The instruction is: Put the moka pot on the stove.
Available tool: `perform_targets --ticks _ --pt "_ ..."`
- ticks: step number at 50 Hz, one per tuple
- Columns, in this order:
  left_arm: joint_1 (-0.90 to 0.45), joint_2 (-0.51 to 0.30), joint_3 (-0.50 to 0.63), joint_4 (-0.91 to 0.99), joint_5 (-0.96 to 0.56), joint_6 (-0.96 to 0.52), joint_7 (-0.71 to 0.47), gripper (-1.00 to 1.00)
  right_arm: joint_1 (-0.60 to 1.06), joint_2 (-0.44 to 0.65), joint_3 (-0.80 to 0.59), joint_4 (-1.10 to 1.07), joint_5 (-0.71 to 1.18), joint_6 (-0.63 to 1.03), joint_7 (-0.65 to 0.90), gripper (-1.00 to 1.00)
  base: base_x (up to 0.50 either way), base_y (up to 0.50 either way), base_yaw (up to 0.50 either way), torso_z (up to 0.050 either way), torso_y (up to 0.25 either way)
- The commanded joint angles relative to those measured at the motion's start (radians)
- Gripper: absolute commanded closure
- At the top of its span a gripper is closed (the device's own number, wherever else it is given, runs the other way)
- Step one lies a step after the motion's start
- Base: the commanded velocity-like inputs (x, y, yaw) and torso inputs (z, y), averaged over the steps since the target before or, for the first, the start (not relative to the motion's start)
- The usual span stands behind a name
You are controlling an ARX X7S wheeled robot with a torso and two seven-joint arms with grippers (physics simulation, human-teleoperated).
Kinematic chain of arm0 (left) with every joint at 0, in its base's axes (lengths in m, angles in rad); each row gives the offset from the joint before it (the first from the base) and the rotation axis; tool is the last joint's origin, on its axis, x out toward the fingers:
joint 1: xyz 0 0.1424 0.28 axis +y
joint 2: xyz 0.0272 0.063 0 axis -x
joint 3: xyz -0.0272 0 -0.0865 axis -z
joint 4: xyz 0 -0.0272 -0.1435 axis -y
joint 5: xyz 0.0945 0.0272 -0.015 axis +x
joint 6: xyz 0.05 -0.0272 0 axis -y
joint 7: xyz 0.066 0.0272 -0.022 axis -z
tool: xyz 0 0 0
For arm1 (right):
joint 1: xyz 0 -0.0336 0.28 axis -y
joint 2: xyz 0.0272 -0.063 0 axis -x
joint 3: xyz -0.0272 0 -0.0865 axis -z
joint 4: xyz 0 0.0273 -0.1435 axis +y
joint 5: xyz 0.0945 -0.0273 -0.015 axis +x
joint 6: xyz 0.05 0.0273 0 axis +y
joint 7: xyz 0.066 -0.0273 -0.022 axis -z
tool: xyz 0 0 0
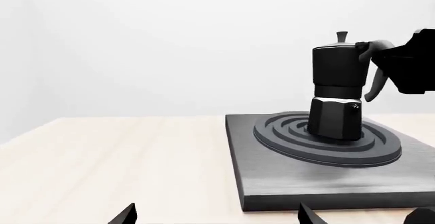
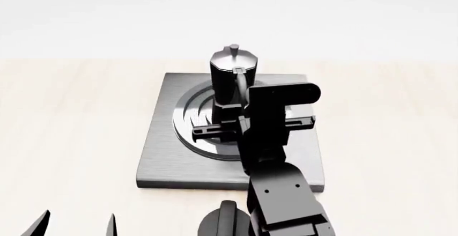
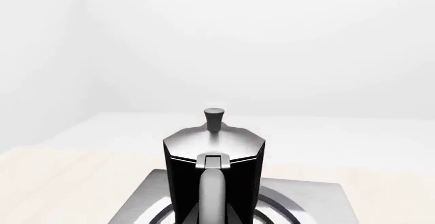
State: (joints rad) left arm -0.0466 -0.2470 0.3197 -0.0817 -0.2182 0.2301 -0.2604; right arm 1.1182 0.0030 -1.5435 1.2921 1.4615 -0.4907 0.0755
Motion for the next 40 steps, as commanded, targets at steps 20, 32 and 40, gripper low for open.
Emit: perform_targets --ticks 20,32,40 --pt "-0.002 -0.003 0.006 -0.009 -0.023 0.023 0.010 -1.00 -0.008 -0.003 0.027 0.001 -0.055 0.010 -0.013 1.00 0.00 0.00 0.00 0.000 0.000" --pt "-0.004 -0.008 0.013 -0.007 -0.026 0.019 0.010 -1.00 -0.047 -0.003 0.039 0.015 -0.053 0.000 -0.036 1.00 0.00 0.00 0.00 0.000 0.000" --pt "-0.005 -0.011 0.017 -0.007 -0.027 0.019 0.010 -1.00 -0.068 -0.003 0.080 0.017 -0.100 -0.001 -0.034 1.00 0.00 0.00 0.00 0.000 0.000"
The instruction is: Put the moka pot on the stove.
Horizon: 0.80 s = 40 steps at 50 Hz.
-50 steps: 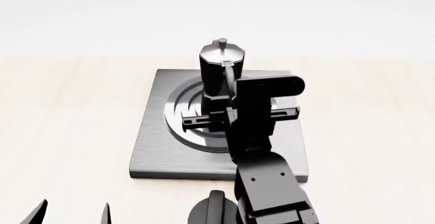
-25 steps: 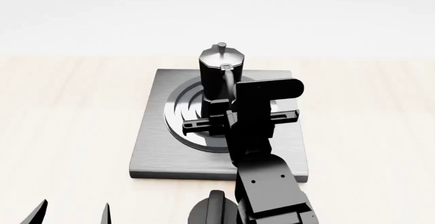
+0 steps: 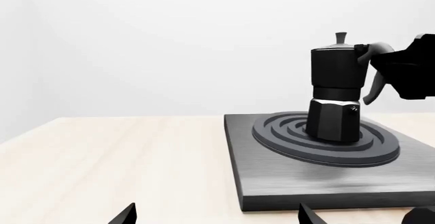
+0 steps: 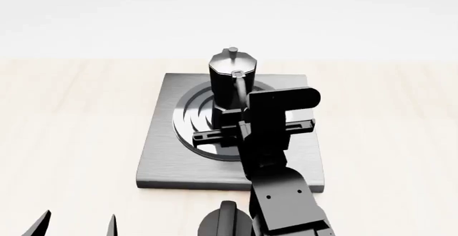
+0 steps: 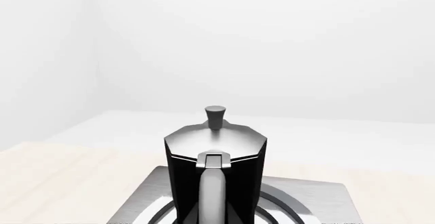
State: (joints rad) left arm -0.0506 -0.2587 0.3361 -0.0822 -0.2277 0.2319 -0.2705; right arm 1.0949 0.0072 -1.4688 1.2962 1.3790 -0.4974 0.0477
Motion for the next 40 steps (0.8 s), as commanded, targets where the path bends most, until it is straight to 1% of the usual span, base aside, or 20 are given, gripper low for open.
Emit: perform_targets --ticks 1,6,10,22,23,34,40 --pt "-0.001 0.001 0.001 -0.007 -0.018 0.018 0.020 -1.00 -0.046 -0.007 0.015 0.012 -0.027 0.007 -0.006 1.00 0.00 0.00 0.00 0.000 0.000" --pt "-0.001 0.000 0.002 -0.008 -0.017 0.020 0.018 -1.00 -0.053 -0.007 0.063 0.012 -0.071 0.013 -0.010 1.00 0.00 0.00 0.00 0.000 0.000" --pt "-0.002 -0.001 0.004 -0.009 -0.018 0.023 0.017 -1.00 -0.057 -0.007 0.074 0.012 -0.082 0.008 -0.014 1.00 0.00 0.00 0.00 0.000 0.000" --pt "-0.003 -0.003 0.007 -0.010 -0.019 0.026 0.012 -1.00 -0.060 -0.007 0.028 0.012 -0.053 -0.011 -0.011 1.00 0.00 0.00 0.00 0.000 0.000" --pt "-0.003 -0.003 0.007 -0.010 -0.019 0.026 0.012 -1.00 -0.062 -0.007 0.028 0.012 -0.057 -0.012 -0.009 -1.00 0.00 0.00 0.00 0.000 0.000" --pt "-0.004 -0.005 0.010 -0.011 -0.021 0.030 0.009 -1.00 -0.077 -0.007 0.079 0.012 -0.110 -0.001 -0.018 -1.00 0.00 0.00 0.00 0.000 0.000" --pt "-0.004 -0.006 0.013 -0.012 -0.023 0.032 0.009 -1.00 -0.073 -0.007 0.055 0.011 -0.095 -0.016 -0.024 -1.00 0.00 0.00 0.00 0.000 0.000"
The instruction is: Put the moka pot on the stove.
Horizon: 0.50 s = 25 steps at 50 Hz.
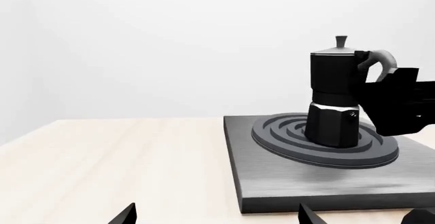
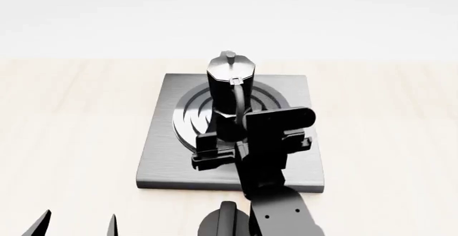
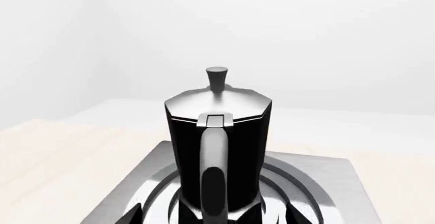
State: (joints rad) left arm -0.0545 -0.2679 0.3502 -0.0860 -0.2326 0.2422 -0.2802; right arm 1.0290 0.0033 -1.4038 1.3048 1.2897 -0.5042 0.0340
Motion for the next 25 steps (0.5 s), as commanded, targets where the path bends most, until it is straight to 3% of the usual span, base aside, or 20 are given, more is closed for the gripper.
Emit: perform_targets --ticks 1,12,25 --pt "-0.001 0.003 -0.001 -0.008 -0.018 0.021 0.019 -1.00 -0.002 -0.003 -0.014 0.002 -0.005 -0.018 -0.007 -1.00 0.00 0.00 0.00 0.000 0.000" --pt "-0.002 0.001 0.002 -0.010 -0.022 0.027 0.018 -1.00 0.031 -0.003 -0.014 0.004 -0.008 -0.078 0.016 -1.00 0.00 0.00 0.00 0.000 0.000" --pt "-0.003 -0.001 0.006 -0.012 -0.021 0.032 0.013 -1.00 -0.016 -0.001 0.180 0.003 -0.212 -0.103 0.010 -1.00 0.00 0.00 0.00 0.000 0.000"
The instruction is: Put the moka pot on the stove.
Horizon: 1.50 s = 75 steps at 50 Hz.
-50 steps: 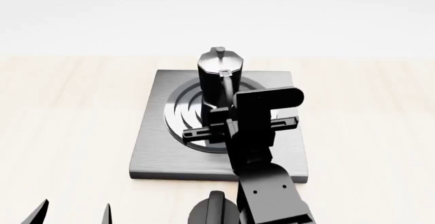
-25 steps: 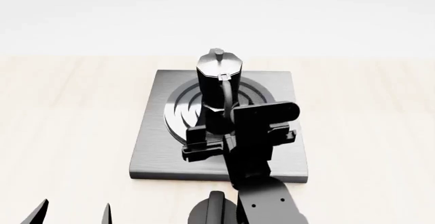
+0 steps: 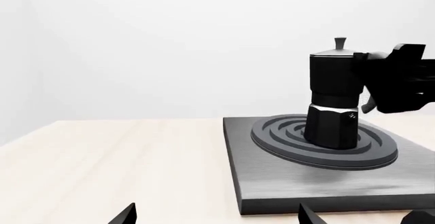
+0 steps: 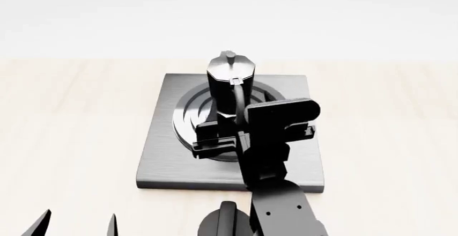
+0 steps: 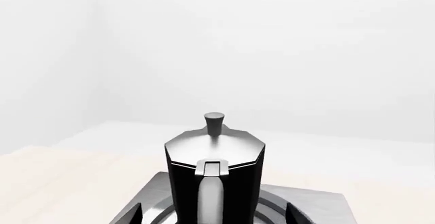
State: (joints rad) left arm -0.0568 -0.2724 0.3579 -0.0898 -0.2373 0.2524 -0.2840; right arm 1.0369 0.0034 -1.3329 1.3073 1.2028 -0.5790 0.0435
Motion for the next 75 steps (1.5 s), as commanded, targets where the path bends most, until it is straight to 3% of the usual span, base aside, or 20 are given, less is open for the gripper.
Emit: perform_targets --ticks 1,4,12,21,56,75 --pt "0.000 0.003 -0.002 -0.008 -0.016 0.022 0.017 -1.00 -0.028 0.000 0.119 0.000 -0.128 -0.038 -0.004 -1.00 0.00 0.00 0.00 0.000 0.000" --pt "-0.001 0.003 -0.001 -0.008 -0.015 0.022 0.015 -1.00 -0.038 0.006 0.124 -0.012 -0.136 -0.051 -0.007 -1.00 0.00 0.00 0.00 0.000 0.000" --pt "-0.002 0.000 0.002 -0.009 -0.016 0.024 0.014 -1.00 -0.081 0.233 0.050 -0.482 -0.222 -0.005 0.269 -1.00 0.00 0.00 0.00 0.000 0.000" --pt "-0.003 -0.001 0.005 -0.011 -0.017 0.028 0.014 -1.00 -0.088 0.396 0.003 -0.812 -0.324 0.027 0.475 -1.00 0.00 0.00 0.00 0.000 0.000" --pt "-0.005 -0.005 0.012 -0.016 -0.015 0.042 -0.001 -1.00 -0.148 0.665 -0.043 -1.332 -0.550 0.062 0.753 -1.00 0.00 0.00 0.00 0.000 0.000" --pt "-0.006 -0.005 0.013 -0.020 -0.012 0.053 -0.013 -1.00 -0.233 0.748 -0.043 -1.456 -0.663 0.020 0.852 -1.00 0.00 0.00 0.00 0.000 0.000"
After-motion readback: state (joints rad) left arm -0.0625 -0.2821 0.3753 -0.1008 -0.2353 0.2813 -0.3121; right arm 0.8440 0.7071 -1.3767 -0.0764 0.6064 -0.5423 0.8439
